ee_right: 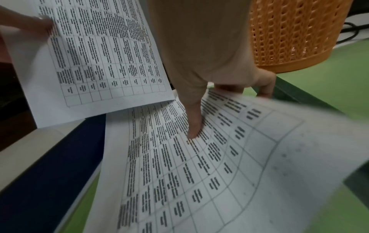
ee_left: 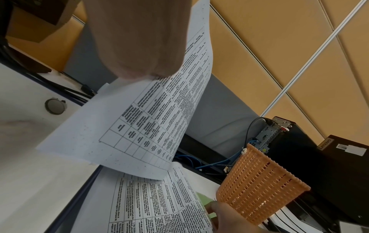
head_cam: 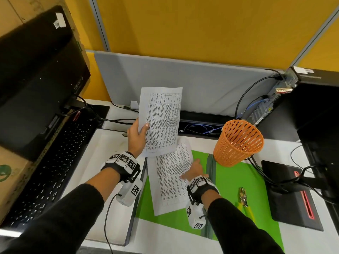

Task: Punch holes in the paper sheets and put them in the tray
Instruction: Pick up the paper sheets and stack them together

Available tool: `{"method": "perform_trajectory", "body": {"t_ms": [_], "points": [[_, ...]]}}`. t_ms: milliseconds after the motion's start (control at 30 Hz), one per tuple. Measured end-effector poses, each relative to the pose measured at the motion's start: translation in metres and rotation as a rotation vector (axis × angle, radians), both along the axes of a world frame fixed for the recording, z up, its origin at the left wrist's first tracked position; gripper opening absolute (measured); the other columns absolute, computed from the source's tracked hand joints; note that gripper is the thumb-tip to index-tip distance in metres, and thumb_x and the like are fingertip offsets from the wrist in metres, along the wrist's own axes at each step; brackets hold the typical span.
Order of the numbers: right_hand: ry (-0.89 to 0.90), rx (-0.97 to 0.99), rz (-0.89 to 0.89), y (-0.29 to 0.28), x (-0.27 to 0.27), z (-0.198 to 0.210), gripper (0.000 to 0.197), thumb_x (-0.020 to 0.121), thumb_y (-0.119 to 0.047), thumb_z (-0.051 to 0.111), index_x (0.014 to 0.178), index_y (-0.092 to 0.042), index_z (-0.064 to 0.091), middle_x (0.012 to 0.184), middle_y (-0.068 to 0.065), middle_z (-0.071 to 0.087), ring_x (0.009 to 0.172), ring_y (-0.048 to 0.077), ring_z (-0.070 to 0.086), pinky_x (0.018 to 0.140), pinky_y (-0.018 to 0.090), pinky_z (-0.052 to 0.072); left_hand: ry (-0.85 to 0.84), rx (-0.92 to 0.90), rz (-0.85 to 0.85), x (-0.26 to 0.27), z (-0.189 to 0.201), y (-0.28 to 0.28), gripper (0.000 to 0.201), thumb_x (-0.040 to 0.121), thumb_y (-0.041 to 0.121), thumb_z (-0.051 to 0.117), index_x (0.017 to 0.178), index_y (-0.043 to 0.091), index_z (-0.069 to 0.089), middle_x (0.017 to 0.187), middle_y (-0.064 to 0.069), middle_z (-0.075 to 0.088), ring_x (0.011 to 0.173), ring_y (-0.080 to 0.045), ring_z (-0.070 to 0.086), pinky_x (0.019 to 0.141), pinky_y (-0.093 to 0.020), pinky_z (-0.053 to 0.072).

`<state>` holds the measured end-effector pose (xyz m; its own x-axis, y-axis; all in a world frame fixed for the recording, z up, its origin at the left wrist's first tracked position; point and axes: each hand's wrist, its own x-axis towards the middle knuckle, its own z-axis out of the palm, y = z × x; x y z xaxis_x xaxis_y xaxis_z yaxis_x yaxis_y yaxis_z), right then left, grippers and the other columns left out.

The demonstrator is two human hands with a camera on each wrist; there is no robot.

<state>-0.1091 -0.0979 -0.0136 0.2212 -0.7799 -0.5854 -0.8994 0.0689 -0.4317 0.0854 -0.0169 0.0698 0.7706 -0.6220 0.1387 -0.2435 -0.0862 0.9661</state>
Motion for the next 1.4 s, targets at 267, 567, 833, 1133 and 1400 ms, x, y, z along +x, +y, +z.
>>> {"method": "perform_trajectory", "body": {"t_ms": [267,567,833,1133,1400], "points": [[-0.232,-0.169,-0.174,-0.017,-0.006,0.014,0.025,0.090,0.001,0.049,0.115,0.002,0.054,0.121,0.022,0.057,0.108,0.035,0.057,0.082,0.034,0.046,-0.004,0.020,0.015,0.003,0.001,-0.001,0.035,0.097,0.017,0.051,0.130,0.007,0.053,0.123,-0.009,0.063,0.115,-0.028,0.059,0.096,-0.045,0.050],[-0.399,-0.617,-0.485,-0.054,-0.005,0.061,0.038,0.084,0.017,0.040,0.119,0.004,0.047,0.115,0.029,0.059,0.109,0.042,0.057,0.093,0.050,0.049,-0.199,0.066,0.141,0.010,0.012,-0.004,0.033,0.099,0.009,0.046,0.129,0.001,0.054,0.121,-0.013,0.064,0.112,-0.027,0.059,0.095,-0.026,0.042],[-0.755,-0.744,-0.347,-0.068,0.000,0.087,0.016,0.094,-0.004,0.044,0.100,-0.001,0.058,0.084,0.013,0.063,0.070,0.018,0.053,0.065,0.027,0.039,-0.075,0.090,0.118,0.019,0.014,-0.006,0.034,0.099,0.008,0.044,0.131,-0.001,0.050,0.127,-0.016,0.060,0.118,-0.027,0.056,0.103,-0.039,0.043],[-0.999,-0.194,-0.344,-0.070,0.017,0.092,0.021,0.090,-0.019,0.058,0.070,-0.012,0.056,0.067,0.003,0.055,0.067,0.019,0.052,0.066,0.023,0.046,0.449,0.153,-0.228,0.009,0.058,-0.022,0.028,0.099,0.007,0.041,0.080,0.013,0.060,0.065,-0.001,0.067,0.052,-0.009,0.064,0.053,-0.021,0.054],[-1.150,0.461,-0.460,-0.074,0.018,0.075,0.075,0.077,-0.039,0.072,0.138,-0.018,0.035,0.138,0.011,0.050,0.126,0.029,0.049,0.106,0.053,0.037,0.640,0.194,-0.508,0.009,0.058,-0.014,0.051,0.103,0.009,0.031,0.069,0.011,0.069,0.052,0.003,0.067,0.045,-0.007,0.064,0.046,-0.014,0.051]]}}
